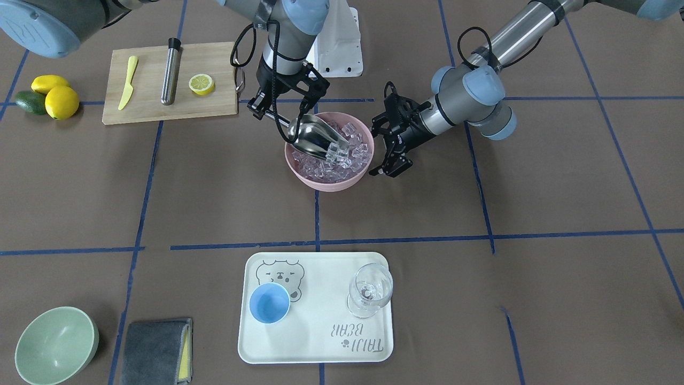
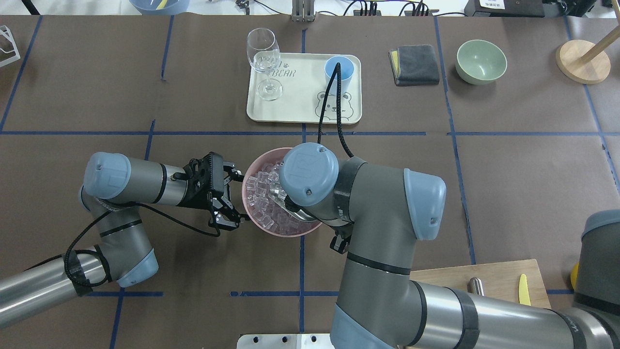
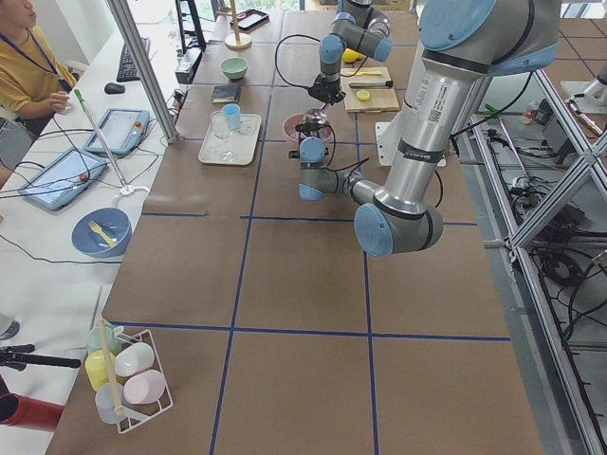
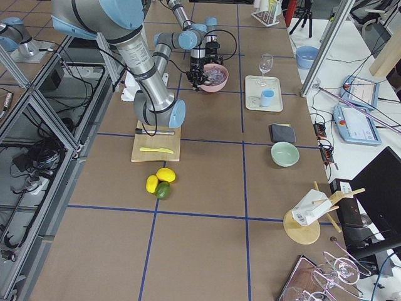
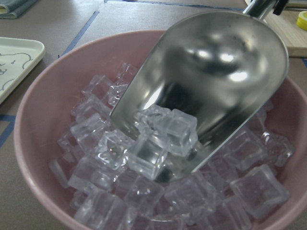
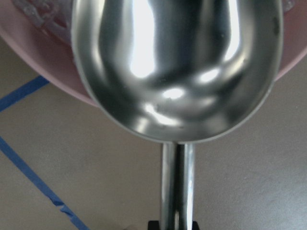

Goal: Put ice in cup with scoop
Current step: 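Lift the scoop out of the bowl and carry it toward the blue cup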

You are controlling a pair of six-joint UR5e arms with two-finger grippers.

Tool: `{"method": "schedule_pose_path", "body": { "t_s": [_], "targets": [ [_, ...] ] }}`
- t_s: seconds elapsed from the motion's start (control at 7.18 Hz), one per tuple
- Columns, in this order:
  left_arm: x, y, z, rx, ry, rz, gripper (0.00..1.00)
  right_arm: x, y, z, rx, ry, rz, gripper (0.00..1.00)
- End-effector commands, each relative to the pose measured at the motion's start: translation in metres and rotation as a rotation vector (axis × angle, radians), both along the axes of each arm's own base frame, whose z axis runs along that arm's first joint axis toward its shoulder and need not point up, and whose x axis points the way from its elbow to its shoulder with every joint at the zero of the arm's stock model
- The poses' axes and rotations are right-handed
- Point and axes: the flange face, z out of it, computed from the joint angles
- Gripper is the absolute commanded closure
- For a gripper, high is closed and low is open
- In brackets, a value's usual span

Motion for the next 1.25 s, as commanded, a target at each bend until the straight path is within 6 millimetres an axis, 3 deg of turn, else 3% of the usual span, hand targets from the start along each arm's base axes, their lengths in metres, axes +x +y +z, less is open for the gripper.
{"method": "schedule_pose_path", "body": {
  "t_s": [0.0, 0.28, 0.56, 0.84, 0.98, 1.11],
  "targets": [
    [0.0, 0.0, 0.0, 0.0, 0.0, 0.0, 0.01, 0.026, -0.003, -0.013, 0.018, -0.069, 0.031, 1.0],
    [0.0, 0.0, 0.0, 0.0, 0.0, 0.0, 0.01, 0.057, -0.021, -0.029, 0.029, -0.117, 0.076, 1.0],
    [0.0, 0.0, -0.001, 0.002, 0.001, 0.0, 0.01, 0.093, -0.057, -0.032, -0.049, -0.153, 0.136, 1.0],
    [0.0, 0.001, -0.002, 0.003, 0.003, 0.0, 0.01, 0.126, -0.104, -0.021, -0.091, -0.134, 0.225, 1.0],
    [-0.001, 0.001, -0.002, 0.002, 0.004, 0.0, 0.01, 0.14, -0.137, -0.008, -0.146, -0.117, 0.274, 1.0],
    [-0.001, 0.001, -0.001, 0.003, 0.003, 0.0, 0.01, 0.143, -0.167, 0.009, -0.188, -0.082, 0.298, 1.0]
  ]
}}
